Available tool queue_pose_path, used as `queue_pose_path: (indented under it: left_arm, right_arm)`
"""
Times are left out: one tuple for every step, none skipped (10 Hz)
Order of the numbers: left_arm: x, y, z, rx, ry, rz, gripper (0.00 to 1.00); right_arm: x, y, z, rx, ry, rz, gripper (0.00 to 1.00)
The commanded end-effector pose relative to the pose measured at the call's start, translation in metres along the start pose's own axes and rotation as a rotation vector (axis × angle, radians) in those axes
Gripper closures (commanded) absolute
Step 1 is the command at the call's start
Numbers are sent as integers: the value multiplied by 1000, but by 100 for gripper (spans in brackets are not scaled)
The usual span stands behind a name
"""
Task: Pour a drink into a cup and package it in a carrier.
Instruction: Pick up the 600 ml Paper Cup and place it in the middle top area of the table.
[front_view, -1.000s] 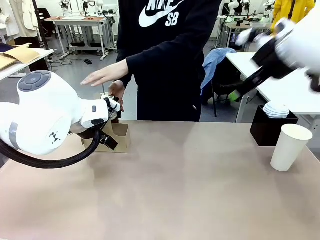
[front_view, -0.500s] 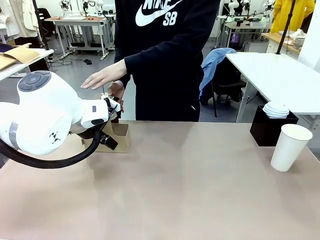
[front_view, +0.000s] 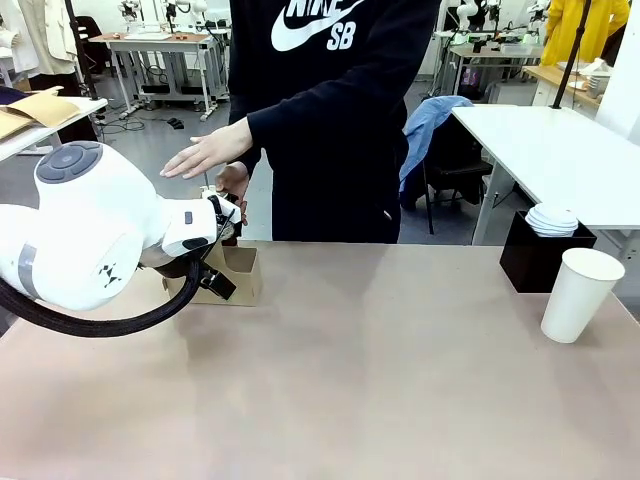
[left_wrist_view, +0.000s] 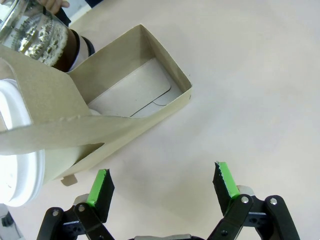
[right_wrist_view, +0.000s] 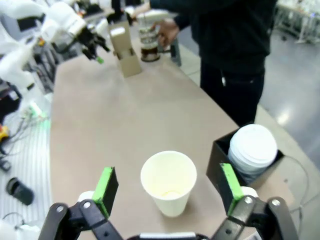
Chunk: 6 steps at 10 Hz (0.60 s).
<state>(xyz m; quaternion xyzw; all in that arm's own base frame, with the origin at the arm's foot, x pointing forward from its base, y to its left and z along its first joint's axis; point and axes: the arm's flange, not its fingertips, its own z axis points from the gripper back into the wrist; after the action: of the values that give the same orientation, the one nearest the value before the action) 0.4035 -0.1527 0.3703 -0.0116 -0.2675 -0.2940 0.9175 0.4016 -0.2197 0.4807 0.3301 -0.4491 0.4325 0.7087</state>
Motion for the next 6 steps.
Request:
queue_pose_path:
  left_arm:
    - [0,0,0,-1,0,1,0]
    - [0,0,0,-1,0,1,0]
    - [0,0,0,-1,0,1,0]
    - [0,0,0,-1,0,1,0]
    - [0,0,0,-1,0,1,0]
    - [0,0,0,-1,0,1,0]
  right_arm:
    - [28,13,8,-24,24,2,0]
    - [28,13,8,-24,24,2,0]
    - [28,13,8,-24,24,2,0]
    - [28,13,8,-24,24,2,0]
    - [20,9,6,-19,40,19,0]
    - [-11,-7,6,-26,-40,30,0]
